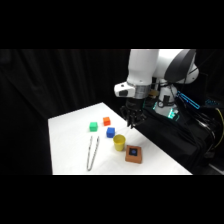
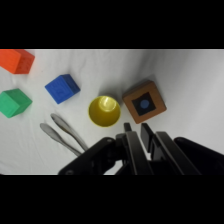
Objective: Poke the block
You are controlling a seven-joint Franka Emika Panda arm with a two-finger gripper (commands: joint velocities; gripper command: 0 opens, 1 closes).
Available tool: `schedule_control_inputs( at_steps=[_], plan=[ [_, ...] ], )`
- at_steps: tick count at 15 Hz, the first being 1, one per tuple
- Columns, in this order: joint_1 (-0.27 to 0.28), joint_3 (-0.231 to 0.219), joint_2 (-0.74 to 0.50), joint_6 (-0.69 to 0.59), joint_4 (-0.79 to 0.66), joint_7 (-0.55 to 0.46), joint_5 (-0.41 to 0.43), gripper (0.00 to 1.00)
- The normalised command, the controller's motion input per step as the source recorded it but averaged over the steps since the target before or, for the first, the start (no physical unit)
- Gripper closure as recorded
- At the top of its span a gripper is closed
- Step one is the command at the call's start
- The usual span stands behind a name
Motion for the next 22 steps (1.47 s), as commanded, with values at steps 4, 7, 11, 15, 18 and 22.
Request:
schedule_control_inputs(
  at_steps=[4,7,11,15,18,22],
  plan=[
    [0.029,0.044,0.09,0.33,-0.1,0.11,-0.147,0.98],
    [0.042,0.041,0.21,0.31,-0.04,0.15,-0.205,0.97],
    [0.072,0.013,0.2,0.24,0.01,0.2,-0.248,0.98],
    [0.102,-0.022,0.22,0.2,0.06,0.21,-0.241,0.99],
    [0.154,-0.046,0.26,0.17,0.1,0.23,-0.25,0.98],
    [0.191,-0.091,0.27,0.17,0.15,0.22,-0.239,0.97]
  ],
)
